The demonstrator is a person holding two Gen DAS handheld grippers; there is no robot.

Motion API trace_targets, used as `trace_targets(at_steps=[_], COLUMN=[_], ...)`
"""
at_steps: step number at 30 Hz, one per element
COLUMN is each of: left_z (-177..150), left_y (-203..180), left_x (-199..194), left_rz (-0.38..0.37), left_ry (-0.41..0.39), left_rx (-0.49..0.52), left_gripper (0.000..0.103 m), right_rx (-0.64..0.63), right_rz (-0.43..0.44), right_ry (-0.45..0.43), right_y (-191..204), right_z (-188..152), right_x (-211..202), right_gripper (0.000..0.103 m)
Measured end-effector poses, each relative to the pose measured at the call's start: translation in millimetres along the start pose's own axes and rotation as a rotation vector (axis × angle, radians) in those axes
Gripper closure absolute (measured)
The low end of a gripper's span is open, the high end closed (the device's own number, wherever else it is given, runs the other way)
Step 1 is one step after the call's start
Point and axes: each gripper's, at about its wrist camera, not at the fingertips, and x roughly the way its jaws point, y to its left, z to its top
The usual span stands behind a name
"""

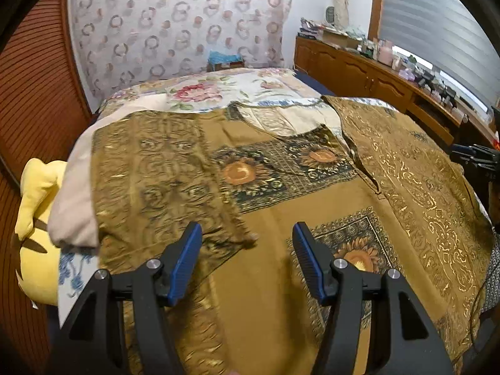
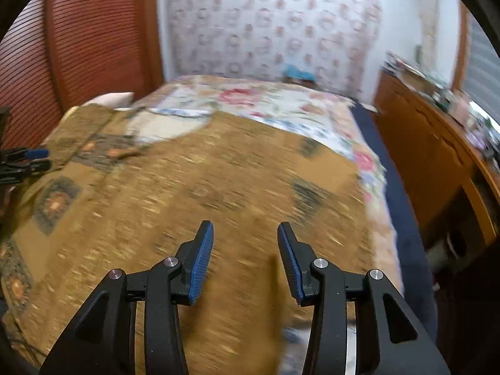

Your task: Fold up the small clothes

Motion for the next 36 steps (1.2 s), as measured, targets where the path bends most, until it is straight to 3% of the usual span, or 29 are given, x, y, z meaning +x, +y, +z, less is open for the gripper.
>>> trace_targets(at_steps=[5, 13, 24, 32, 36], left_z=[5, 3, 2, 2, 2], left_y=[-11, -16, -26, -29, -30], left_x=[16, 30, 35, 35, 35], left_rz=[0.008, 0.011, -0.034, -0.032, -0.030], left_ry=[0.035, 0.079, 0.085, 0.088, 0.088], left_rx=[0.027, 0.046, 0.074, 0.083, 0.085], left_gripper=[0.044, 0.044, 0.018, 0.014, 0.014], right_rx=[0.077, 0.187, 0.217, 0.230, 0.211], right_rz=[-0.063, -0.082, -0.057, 0.000, -0.001], right_ry=[0.018, 0.040, 0.088, 0.094, 0.085], right_y=[-43, -85, -97, -101, -97], right_z=[-18, -34, -47, -54, -55], right_x=[-3, -5, -1, -3, -6], right_gripper=[0.060, 0.060, 0.060, 0.060, 0.069])
